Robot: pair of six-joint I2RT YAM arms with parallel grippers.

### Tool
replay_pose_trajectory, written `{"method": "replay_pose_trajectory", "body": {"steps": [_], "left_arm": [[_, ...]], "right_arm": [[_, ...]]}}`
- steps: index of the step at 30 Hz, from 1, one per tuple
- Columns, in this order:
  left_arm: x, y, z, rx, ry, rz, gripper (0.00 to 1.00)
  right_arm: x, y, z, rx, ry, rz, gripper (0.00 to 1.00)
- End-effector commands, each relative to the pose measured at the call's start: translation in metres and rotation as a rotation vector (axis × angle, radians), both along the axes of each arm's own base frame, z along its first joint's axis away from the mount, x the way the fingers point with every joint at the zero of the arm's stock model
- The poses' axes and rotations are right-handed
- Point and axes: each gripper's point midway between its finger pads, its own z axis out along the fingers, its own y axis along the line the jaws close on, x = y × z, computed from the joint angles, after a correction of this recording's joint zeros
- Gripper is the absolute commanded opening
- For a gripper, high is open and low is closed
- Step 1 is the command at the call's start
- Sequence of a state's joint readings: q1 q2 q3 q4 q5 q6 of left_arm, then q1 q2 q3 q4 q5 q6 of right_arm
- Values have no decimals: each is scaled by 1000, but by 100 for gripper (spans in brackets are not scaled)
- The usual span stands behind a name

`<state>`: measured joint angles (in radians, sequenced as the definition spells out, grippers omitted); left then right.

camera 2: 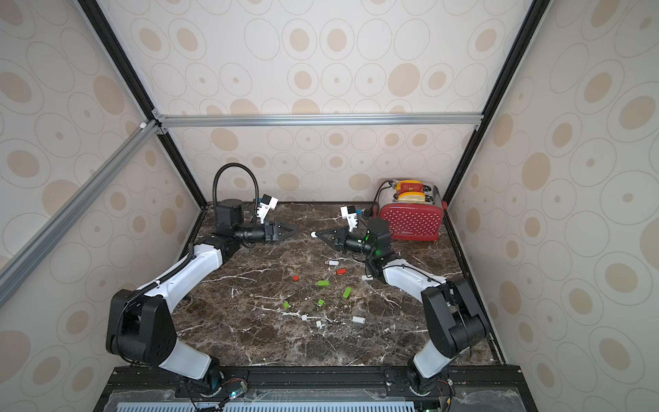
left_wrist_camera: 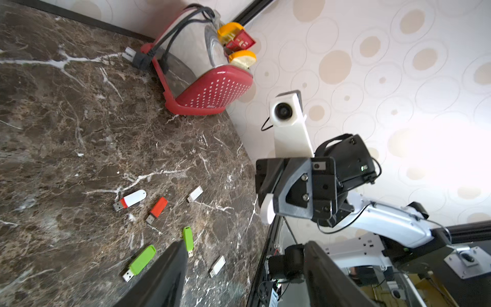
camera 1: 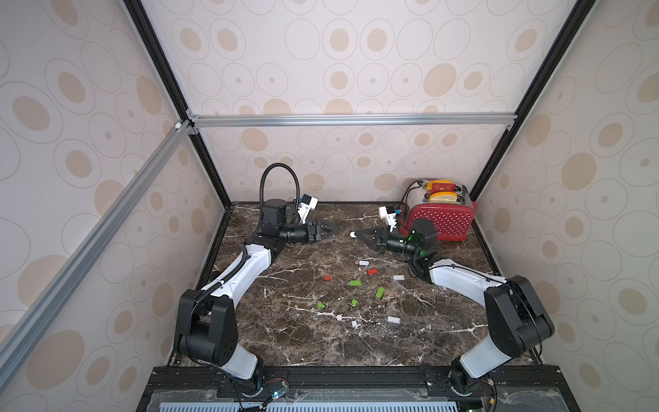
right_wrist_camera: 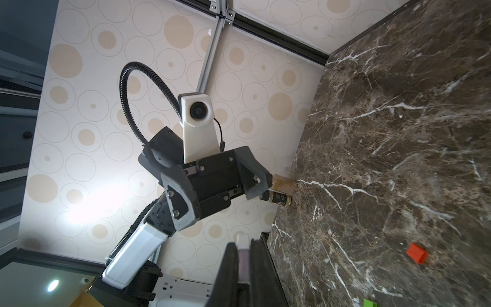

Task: Close the usb drive cover
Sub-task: Pick up the cover from the center of the board.

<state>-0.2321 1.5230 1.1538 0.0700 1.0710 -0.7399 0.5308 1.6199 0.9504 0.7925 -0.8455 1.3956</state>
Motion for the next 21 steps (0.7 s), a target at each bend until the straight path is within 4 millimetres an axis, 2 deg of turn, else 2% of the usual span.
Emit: {"method": "replay_pose_trajectory", "body": {"steps": [1, 7, 15, 21], "left_arm": [[3, 3, 32, -83, -39, 71, 69], [-2, 8, 23, -65, -39, 101, 60], [-4, 8, 26, -88, -41, 101, 57], [-5, 6, 32, -111, -45, 93, 50]], "right_arm": [[9, 13, 20, 70, -24, -9, 0], [15, 28, 21, 121, -4, 12, 0], [7, 45, 18, 111, -14, 64, 0], [5, 53, 17, 100, -21, 86, 0]]}}
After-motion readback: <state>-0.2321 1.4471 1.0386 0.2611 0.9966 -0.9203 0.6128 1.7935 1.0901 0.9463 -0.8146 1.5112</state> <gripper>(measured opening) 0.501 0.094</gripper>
